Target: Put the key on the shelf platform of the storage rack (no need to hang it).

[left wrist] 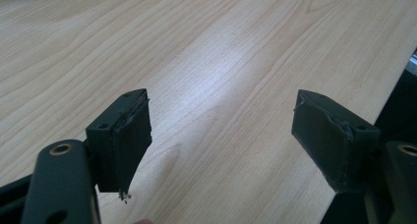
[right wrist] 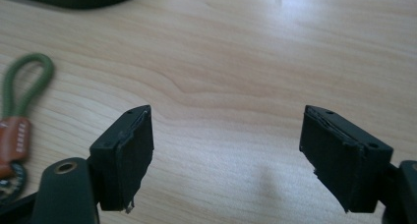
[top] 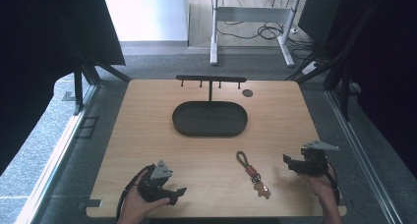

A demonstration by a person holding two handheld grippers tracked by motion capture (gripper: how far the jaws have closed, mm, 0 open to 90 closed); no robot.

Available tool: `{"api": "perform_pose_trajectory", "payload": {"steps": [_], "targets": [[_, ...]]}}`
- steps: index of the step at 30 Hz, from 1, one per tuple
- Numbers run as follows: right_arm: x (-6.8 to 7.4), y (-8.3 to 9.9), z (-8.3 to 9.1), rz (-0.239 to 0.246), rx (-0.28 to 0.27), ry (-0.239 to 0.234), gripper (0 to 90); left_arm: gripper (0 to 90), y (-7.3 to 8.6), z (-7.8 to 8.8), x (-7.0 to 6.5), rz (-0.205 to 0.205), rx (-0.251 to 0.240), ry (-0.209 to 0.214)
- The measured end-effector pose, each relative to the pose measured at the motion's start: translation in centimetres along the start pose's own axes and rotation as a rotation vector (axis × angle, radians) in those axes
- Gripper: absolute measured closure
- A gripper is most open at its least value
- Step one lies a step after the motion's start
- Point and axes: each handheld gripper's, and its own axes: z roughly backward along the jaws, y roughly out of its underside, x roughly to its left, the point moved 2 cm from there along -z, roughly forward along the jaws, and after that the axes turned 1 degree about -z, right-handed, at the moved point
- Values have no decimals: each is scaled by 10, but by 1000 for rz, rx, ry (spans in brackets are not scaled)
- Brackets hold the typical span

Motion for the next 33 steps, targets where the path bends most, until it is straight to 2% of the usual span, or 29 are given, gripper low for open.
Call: {"api": "perform_pose_trajectory", "payload": {"steps": [3, 11, 18, 24, 26, 29, 33], "targets": [[4, 0, 0, 39, 29, -20, 230, 233, 2, -2, 0, 1, 13, -2], [15, 6, -1, 81, 66, -31, 279, 232, 2, 7, -4, -19, -8, 1], [18, 9, -3, 96, 83, -60, 312, 233, 2, 11, 1, -5, -19, -9], [16, 9, -2, 95, 92, -89, 347, 233, 2, 9, 1, -1, -9, -13], [18, 7, 1, 77, 99, -98, 363, 233, 2, 10, 0, 4, -11, -15], [21, 5, 3, 66, 104, -105, 370, 231, 3, 12, -2, 0, -12, -14], [34, -2, 16, 104, 141, -106, 381, 230, 3, 12, -3, -14, -11, -7]]}}
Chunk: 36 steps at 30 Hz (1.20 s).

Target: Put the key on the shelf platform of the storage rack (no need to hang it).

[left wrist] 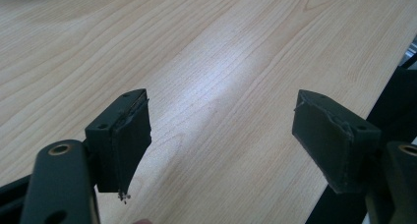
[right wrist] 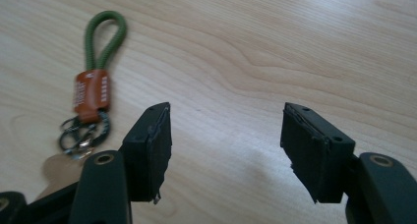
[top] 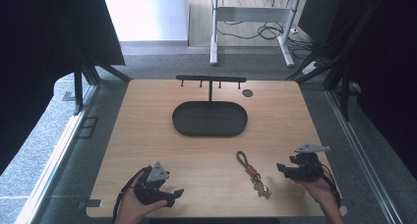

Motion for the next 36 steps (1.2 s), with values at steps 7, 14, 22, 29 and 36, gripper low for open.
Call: {"api": "perform_pose_trajectory", "payload": {"steps": [7, 14, 22, 29, 36], "targets": [[12, -7, 0, 5, 64, -14, 403, 231, 0, -4, 2, -7, 0, 15], [38, -17, -4, 63, 112, -55, 426, 230, -2, 2, 1, -9, -9, 8], [55, -28, -16, 102, 151, -92, 433, 230, -2, 8, 5, 5, -15, -3], [66, -36, -24, 112, 168, -115, 447, 230, -2, 13, 6, 6, -28, -4], [75, -39, -39, 121, 204, -143, 461, 230, -2, 10, 7, 10, -22, -4]]}}
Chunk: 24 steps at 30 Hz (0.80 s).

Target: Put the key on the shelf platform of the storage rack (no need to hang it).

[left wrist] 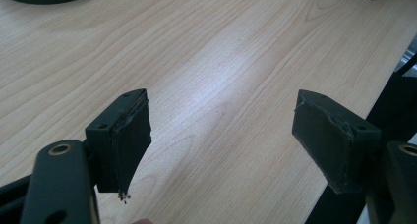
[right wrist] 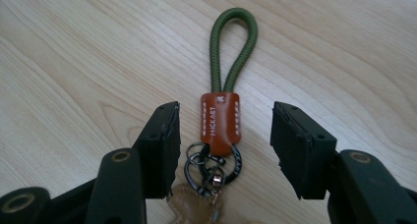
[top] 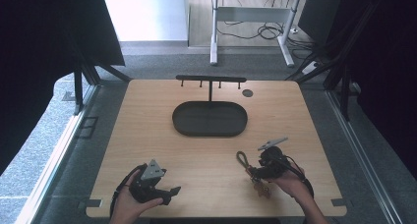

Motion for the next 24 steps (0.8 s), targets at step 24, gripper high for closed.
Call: {"api": "perform_pose_trajectory", "payload": {"steps": [24], "targets": [[4, -10, -31, 37, 182, 24, 508, 230, 0, -2, -1, -7, 3, 9]]}}
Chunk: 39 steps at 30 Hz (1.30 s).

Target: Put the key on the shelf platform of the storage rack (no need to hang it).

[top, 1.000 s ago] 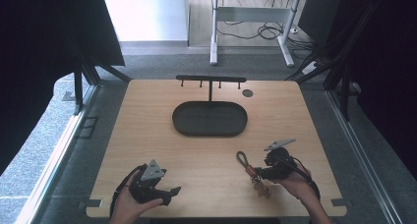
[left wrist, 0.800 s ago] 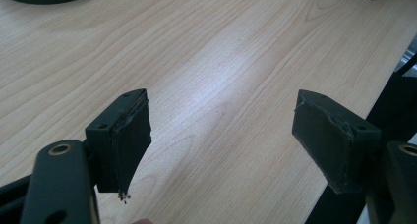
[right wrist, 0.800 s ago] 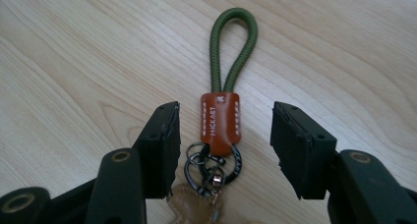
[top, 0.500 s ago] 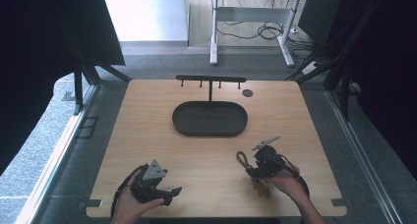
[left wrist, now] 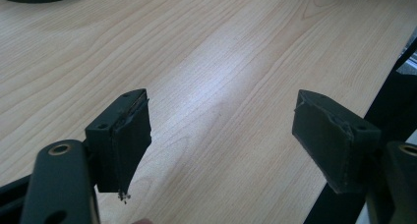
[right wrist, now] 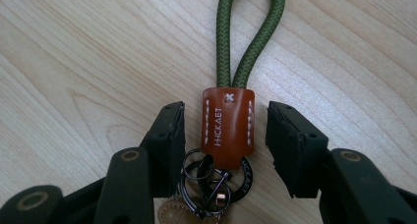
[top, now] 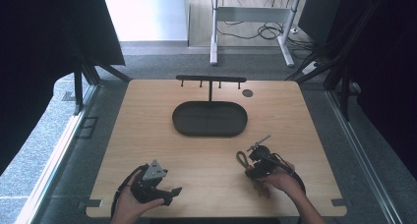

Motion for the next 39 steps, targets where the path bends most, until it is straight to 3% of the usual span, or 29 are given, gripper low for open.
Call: {"api": "perform_pose_trajectory", "payload": {"steps": [11, 15, 20, 28, 39], "targets": [[-1, -6, -2, 22, 56, 25, 583, 230, 0, 2, 0, 1, -3, 0], [1, -7, -2, 39, 64, 45, 652, 230, 0, 1, 1, 2, -3, -2], [1, -8, -2, 47, 70, 43, 666, 230, 0, 1, 0, 2, -3, -2], [1, -9, 2, 58, 62, 34, 671, 230, 0, 0, 1, 3, -1, -5], [5, -24, 37, 95, -25, 46, 673, 230, 0, 0, 1, 0, -1, -4]]}}
